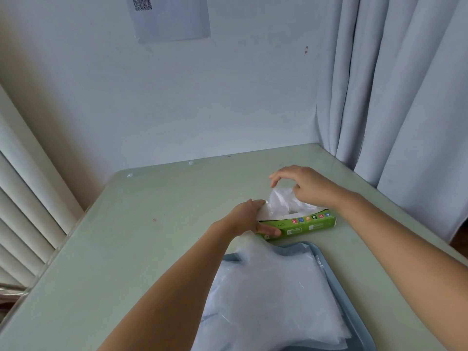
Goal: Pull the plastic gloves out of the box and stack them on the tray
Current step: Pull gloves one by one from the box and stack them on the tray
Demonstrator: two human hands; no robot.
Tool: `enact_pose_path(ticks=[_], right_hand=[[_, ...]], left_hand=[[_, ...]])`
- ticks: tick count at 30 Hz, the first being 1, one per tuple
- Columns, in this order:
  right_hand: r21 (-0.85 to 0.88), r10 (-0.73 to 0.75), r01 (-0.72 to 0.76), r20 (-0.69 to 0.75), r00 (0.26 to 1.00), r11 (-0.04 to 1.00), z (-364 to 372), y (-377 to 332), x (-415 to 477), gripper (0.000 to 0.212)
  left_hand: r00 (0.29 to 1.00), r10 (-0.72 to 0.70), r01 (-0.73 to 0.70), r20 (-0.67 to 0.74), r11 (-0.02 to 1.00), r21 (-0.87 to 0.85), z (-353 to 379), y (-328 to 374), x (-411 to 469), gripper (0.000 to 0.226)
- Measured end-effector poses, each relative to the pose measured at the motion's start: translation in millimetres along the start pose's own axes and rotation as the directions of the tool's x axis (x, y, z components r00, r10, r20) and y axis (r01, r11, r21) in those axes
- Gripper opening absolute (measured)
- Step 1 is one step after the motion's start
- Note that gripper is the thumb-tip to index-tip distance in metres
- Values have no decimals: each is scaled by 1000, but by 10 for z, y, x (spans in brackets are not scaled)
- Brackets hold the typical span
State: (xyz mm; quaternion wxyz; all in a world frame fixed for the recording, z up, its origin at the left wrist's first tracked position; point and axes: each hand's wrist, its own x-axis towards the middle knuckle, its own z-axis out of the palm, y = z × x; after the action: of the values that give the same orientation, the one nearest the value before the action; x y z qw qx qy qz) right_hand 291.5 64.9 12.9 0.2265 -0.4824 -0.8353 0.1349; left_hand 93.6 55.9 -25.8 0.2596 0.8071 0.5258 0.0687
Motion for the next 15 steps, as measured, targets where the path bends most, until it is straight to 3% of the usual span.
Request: enact_pose_path(ticks=[2, 6, 9, 12, 15], right_hand=[[-95, -60, 69, 94, 994, 993, -56, -49, 19, 68], [-213, -44, 104, 267, 963, 972, 6, -11, -7, 63], [-99, -76, 99, 219, 973, 990, 57, -80, -26, 69], [40, 0, -8, 194, 981, 999, 40, -195, 32, 57], [-23, 90, -87, 271, 958, 996, 40, -295, 92, 59]], left_hand=[[1000, -6, 6, 0, 1000, 2, -7, 7, 1, 82], [1000, 2, -2, -4, 1000, 22, -1, 23, -10, 83], [1000, -6, 6, -5, 1000, 11, -6, 23, -25, 84], [1000, -11, 11, 11, 1000, -3, 2, 6, -9, 77], [1000, 0, 0, 12, 1000, -3, 9, 9, -2, 66]])
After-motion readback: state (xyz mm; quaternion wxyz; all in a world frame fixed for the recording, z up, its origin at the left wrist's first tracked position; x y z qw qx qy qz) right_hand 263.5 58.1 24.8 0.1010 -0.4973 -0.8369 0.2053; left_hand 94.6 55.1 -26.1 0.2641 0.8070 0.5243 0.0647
